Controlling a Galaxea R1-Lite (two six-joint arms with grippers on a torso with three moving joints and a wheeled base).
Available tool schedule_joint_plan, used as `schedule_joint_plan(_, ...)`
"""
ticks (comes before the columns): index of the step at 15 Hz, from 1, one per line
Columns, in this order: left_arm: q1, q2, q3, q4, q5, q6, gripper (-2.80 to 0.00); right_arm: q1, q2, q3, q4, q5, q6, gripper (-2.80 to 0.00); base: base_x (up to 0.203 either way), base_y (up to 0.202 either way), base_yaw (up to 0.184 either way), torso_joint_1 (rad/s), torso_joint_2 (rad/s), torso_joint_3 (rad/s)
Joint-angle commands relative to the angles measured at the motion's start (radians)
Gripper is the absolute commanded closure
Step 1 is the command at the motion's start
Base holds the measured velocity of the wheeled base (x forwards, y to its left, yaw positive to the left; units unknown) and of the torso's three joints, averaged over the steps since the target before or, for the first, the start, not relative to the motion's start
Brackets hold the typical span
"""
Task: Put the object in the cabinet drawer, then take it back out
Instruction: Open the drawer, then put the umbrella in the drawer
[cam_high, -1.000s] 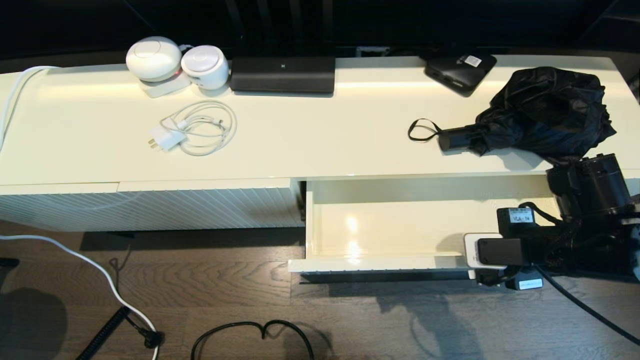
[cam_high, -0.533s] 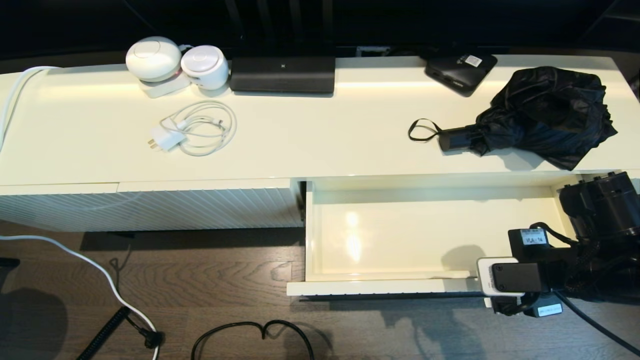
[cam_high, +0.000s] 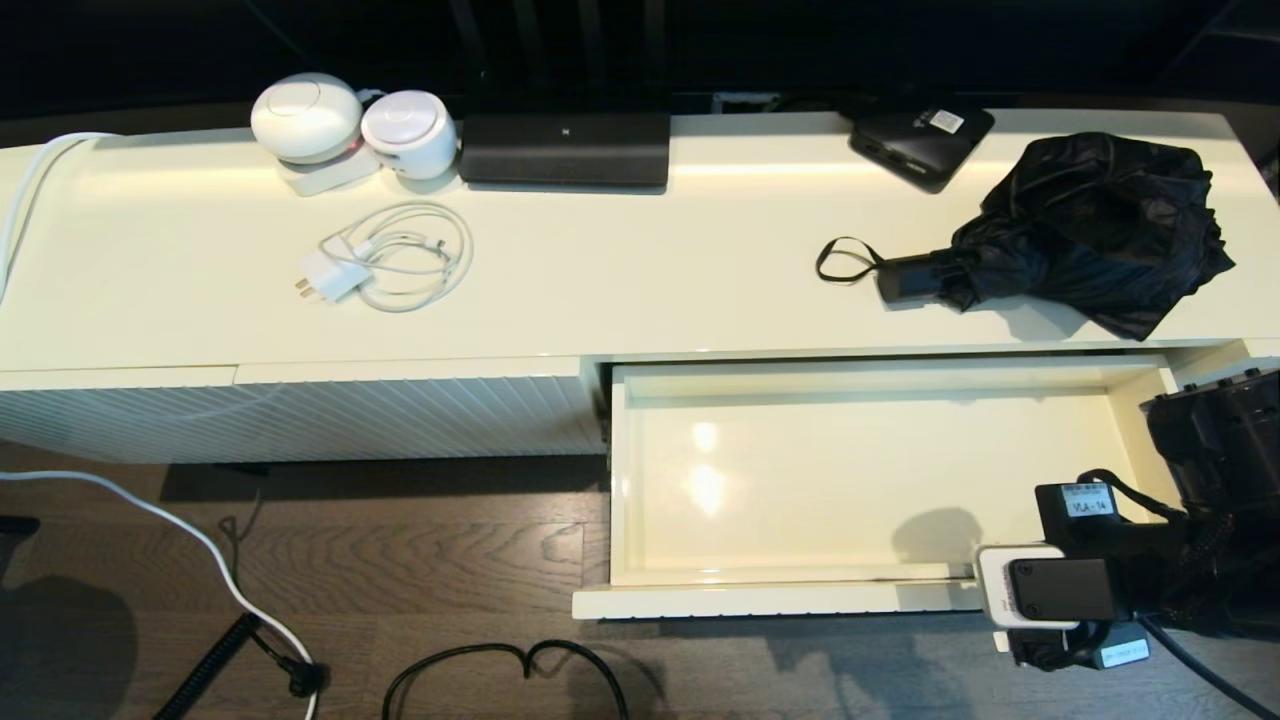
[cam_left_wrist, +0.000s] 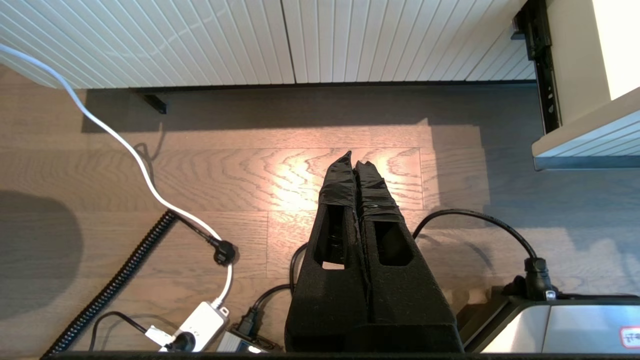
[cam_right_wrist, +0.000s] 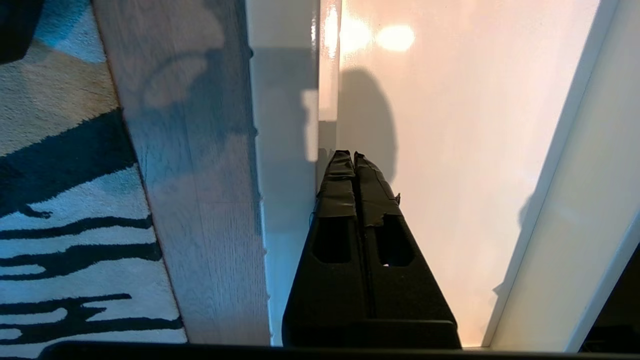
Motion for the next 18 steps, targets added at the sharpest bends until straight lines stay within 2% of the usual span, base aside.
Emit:
schedule_joint_plan(1, 0.000, -0.003, -0.002, 0.000, 0.000, -0.001, 0.00, 0.001, -0.045, -0.036, -0.005, 0.010, -0.003, 0.00, 0.000, 0.000, 0.000, 0.000, 0.00, 0.000)
schedule_joint_plan(4, 0.000, -0.003, -0.002, 0.000, 0.000, -0.001, 0.00, 0.001, -0.098, -0.114, 0.066, 0.013, 0.001, 0.00, 0.000, 0.000, 0.000, 0.000, 0.00, 0.000)
schedule_joint_plan(6, 0.000, -0.003, 0.000, 0.000, 0.000, -0.001, 0.00, 0.005, -0.111, -0.154, 0.075, 0.011, 0.048, 0.00, 0.000, 0.000, 0.000, 0.000, 0.00, 0.000)
schedule_joint_plan(9, 0.000, -0.003, -0.002, 0.000, 0.000, -0.001, 0.00, 0.056, -0.098, -0.232, 0.065, -0.010, 0.231, 0.00, 0.000, 0.000, 0.000, 0.000, 0.00, 0.000)
schedule_joint_plan(12, 0.000, -0.003, -0.002, 0.000, 0.000, -0.001, 0.00, 0.110, -0.060, -0.333, 0.044, -0.089, 0.427, 0.00, 0.000, 0.000, 0.000, 0.000, 0.00, 0.000)
schedule_joint_plan(16, 0.000, -0.003, -0.001, 0.000, 0.000, -0.001, 0.00, 0.096, -0.024, -0.371, -0.024, -0.114, 0.534, 0.00, 0.000, 0.000, 0.000, 0.000, 0.00, 0.000)
schedule_joint_plan(18, 0.000, -0.003, -0.002, 0.000, 0.000, -0.001, 0.00, 0.095, -0.013, -0.394, -0.050, -0.138, 0.561, 0.00, 0.000, 0.000, 0.000, 0.000, 0.00, 0.000)
